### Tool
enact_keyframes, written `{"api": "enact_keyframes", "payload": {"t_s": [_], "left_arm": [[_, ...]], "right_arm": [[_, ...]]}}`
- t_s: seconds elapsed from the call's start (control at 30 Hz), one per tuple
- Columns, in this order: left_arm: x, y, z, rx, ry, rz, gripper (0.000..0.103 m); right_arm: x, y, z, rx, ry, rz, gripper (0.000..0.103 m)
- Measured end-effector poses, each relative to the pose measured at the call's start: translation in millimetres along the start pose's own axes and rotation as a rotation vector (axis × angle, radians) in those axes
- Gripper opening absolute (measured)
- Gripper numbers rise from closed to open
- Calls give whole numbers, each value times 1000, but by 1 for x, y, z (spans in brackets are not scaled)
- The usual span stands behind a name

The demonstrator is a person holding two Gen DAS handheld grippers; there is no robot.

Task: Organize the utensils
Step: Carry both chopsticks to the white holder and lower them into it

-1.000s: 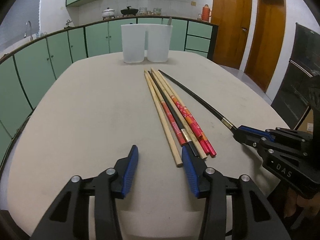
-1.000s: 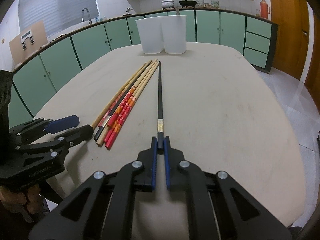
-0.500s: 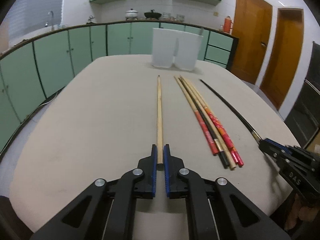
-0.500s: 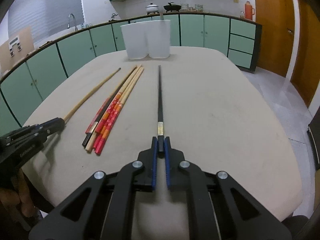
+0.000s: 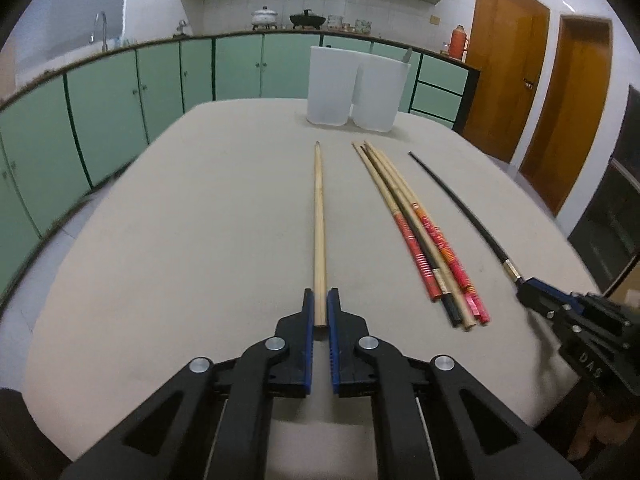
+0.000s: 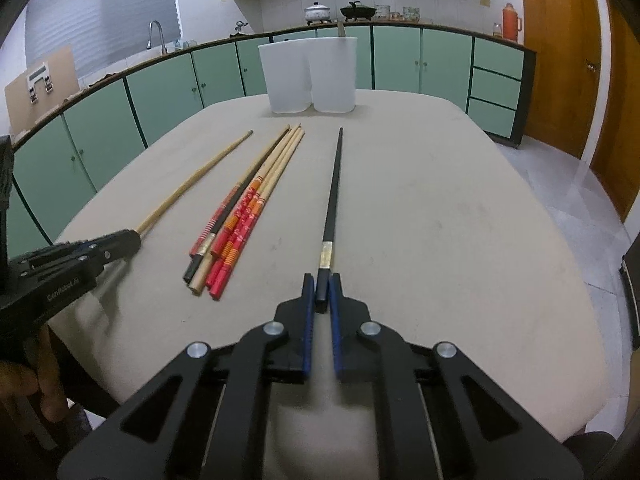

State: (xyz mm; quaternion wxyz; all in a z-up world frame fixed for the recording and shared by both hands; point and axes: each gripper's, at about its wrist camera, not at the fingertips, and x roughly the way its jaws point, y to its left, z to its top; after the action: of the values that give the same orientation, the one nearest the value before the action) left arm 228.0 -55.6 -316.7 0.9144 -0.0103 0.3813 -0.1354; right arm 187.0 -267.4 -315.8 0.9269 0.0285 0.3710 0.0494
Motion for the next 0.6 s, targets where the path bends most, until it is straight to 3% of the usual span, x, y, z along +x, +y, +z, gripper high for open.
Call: {"api": "enact_keyframes", "payload": {"t_s": [0.2, 0.4, 0.6], "left_arm": [[-53, -5, 26, -8, -54, -16, 6], [-104, -4, 59, 2, -125, -47, 6], [-136, 2, 98, 5, -173, -81, 6]], "right_arm": [[-57, 3, 25, 25, -63, 27, 7], [-120, 11, 73, -44, -165, 41, 6], [-146, 15, 124, -98, -208, 69, 6]]}}
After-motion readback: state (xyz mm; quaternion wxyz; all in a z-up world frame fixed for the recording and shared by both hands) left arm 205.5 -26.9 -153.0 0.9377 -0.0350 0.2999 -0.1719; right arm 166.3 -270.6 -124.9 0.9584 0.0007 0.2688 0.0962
